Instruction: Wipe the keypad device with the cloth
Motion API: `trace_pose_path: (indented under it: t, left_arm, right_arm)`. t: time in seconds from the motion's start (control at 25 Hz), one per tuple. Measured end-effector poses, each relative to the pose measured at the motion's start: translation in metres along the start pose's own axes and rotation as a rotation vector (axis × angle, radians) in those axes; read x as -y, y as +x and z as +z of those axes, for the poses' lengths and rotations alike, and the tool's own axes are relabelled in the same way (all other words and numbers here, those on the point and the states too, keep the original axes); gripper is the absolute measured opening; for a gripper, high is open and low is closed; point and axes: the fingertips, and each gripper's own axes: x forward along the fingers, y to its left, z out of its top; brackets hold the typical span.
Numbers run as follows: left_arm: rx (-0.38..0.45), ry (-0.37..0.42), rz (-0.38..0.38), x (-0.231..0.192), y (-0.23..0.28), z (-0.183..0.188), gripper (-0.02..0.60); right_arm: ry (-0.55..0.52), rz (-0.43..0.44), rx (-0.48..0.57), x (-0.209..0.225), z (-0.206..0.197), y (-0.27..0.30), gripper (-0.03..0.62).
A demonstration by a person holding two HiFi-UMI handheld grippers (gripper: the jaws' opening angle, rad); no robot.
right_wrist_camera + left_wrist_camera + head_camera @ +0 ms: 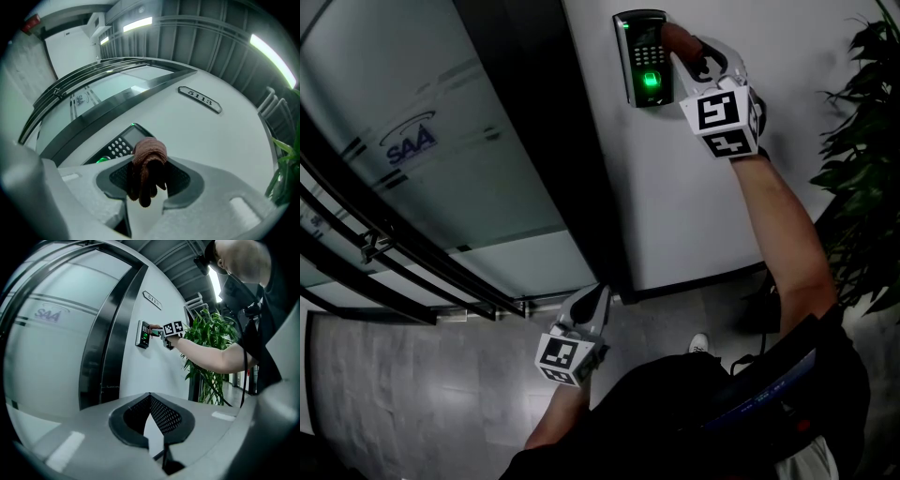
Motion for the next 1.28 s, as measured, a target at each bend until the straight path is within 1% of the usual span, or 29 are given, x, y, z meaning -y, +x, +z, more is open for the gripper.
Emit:
trace_pose_path:
  t: [0.12, 0.24, 0.32, 0.44, 0.6, 0.88, 1.08, 1.28]
  left_arm:
    - [0.001, -0.001, 0.001, 0.000, 0.000, 0.000, 0.017]
    - [0.004, 0.000, 0.008, -0.002, -0.001, 0.001, 0.017]
    - [0.004, 0.000, 0.015, -0.005, -0.002, 0.001, 0.016]
    - [0.004, -0.001, 0.024, -0.008, -0.003, 0.001, 0.017]
    - [0.001, -0.004, 0.023, -0.007, -0.003, 0.003, 0.017]
    - [-0.004, -0.005, 0.018, -0.005, -0.003, 0.000, 0.016]
    - [-0.007, -0.009, 0.021, -0.005, -0.005, -0.001, 0.017]
    - [-0.004, -0.008, 0.030, -0.005, -0.007, -0.002, 0.017]
  right_arm:
    - [0.021, -0.001, -0.031, 0.005, -0.011, 0.002, 0.146]
    - [0.074, 0.004, -0.056, 0.009, -0.021, 0.003, 0.144]
    - [0.109, 0.005, -0.050, 0.009, -0.021, 0.000, 0.146]
    - [0.137, 0.006, -0.006, 0.004, -0.009, -0.010, 0.146]
    - [0.178, 0.045, 0.051, -0.019, 0.008, -0.027, 0.146]
    - [0.255, 0.155, 0.049, -0.079, 0.010, -0.032, 0.146]
    - [0.254, 0.208, 0.048, -0.107, 0.017, -0.025, 0.146]
    - [0.182, 0.205, 0.023, -0.112, 0.010, -0.014, 0.146]
